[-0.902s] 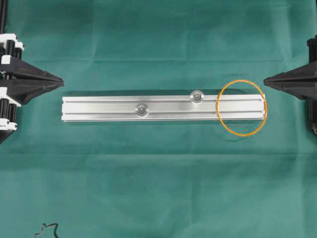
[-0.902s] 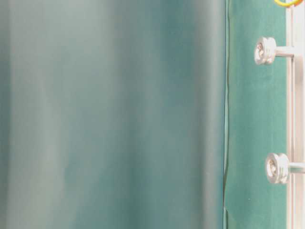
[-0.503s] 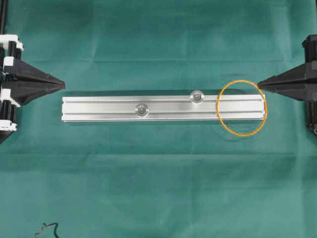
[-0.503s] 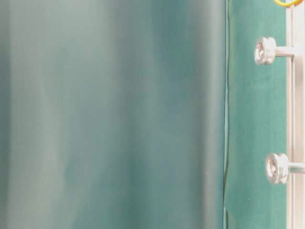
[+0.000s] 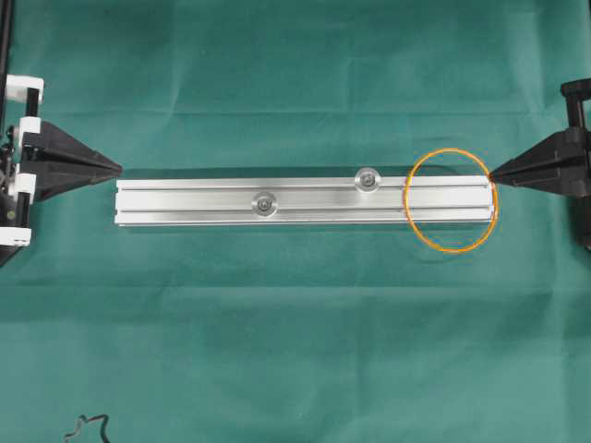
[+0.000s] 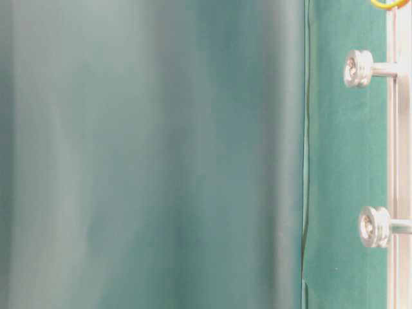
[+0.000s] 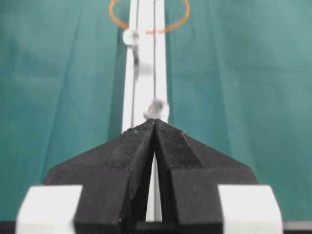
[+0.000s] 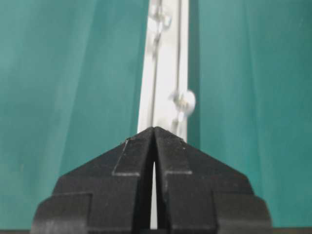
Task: Hook the rubber onto the shaft.
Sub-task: 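Raise the right gripper and open it above the orange ring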
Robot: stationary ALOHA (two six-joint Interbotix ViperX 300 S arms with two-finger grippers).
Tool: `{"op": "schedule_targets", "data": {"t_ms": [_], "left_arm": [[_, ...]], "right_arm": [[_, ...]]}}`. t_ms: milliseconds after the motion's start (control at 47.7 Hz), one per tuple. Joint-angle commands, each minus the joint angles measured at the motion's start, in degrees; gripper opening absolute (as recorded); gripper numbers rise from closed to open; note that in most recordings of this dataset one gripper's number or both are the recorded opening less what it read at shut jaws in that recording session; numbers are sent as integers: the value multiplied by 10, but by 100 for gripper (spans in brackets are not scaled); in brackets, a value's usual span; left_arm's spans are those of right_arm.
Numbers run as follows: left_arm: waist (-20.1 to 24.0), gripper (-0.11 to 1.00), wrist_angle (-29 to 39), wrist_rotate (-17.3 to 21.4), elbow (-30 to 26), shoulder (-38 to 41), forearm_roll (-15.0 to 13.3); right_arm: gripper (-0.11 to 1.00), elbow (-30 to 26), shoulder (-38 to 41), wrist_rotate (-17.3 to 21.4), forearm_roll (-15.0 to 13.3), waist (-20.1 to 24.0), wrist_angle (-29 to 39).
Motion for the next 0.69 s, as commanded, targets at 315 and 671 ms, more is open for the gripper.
{"op": "schedule_targets", "data": {"t_ms": [315,671], "left_arm": [[-1,0,40,-1,-33,6,1],[-1,0,40,0,-38,12,1]], "right_arm": [[3,-20,9,8,1,0,54],[3,-29,16,22,1,0,99]]}}
